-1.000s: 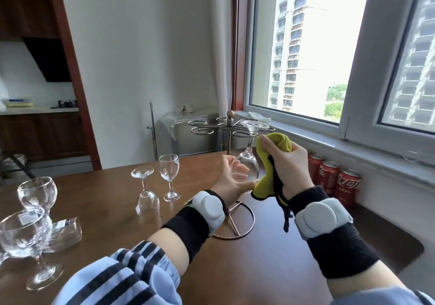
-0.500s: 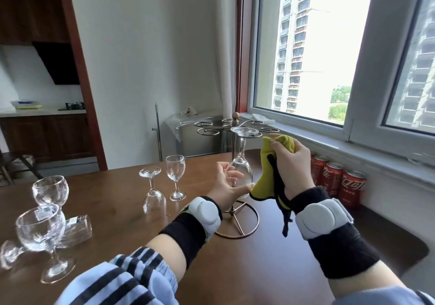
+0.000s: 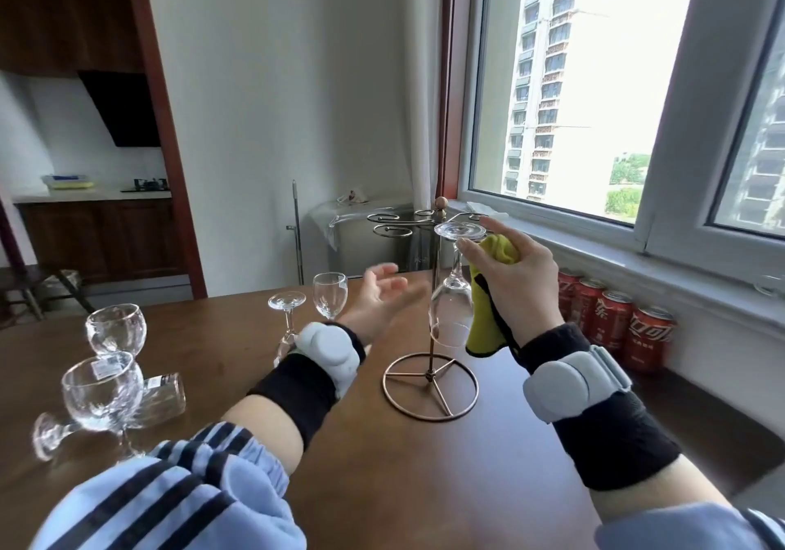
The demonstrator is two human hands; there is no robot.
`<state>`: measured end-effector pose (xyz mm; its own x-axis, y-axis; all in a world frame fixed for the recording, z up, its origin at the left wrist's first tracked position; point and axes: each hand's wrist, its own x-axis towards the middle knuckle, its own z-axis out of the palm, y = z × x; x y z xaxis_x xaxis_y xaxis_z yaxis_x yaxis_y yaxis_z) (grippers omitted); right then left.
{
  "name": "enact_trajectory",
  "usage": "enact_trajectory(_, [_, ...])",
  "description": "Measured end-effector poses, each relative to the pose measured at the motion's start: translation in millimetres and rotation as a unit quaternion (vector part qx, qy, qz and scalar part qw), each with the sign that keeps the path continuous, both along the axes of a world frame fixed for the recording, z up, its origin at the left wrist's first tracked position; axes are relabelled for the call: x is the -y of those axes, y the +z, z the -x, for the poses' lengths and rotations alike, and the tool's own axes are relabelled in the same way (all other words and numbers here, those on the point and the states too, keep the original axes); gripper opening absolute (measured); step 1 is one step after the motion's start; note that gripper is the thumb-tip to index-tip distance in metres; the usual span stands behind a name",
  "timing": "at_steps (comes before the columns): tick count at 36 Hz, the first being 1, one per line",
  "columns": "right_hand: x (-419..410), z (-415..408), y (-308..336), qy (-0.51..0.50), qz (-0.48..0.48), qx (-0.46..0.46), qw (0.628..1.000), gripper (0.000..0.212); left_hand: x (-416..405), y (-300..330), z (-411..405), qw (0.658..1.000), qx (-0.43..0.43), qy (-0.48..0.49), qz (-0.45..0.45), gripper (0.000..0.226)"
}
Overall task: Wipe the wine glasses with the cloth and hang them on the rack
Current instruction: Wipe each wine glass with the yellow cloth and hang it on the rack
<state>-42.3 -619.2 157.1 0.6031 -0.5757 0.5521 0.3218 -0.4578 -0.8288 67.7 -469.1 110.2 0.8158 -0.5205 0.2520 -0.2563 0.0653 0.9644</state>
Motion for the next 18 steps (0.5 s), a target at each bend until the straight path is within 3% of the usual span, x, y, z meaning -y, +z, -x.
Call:
enact_trajectory(5, [4.7,-2.0,-1.5,-0.001,-0.006,0.007,1.000,0.034,-10.4,28.7,-13.9,0.994,0.001,0.062,0.088,0.072])
enact_trajectory(13, [7.6,-1.8,-4.4,0.017,-0.031,0.030,0.999,0.029,-7.3,35.9,-19.6,0.994,0.010,0.065,0.087,0.039])
enact_trajectory(18, [5.8,-0.1,-15.8,-0.005,-0.021,0.007,1.000,0.043,-3.6,40.9,-17.8,0.992,0.014,0.073,0.102,0.040])
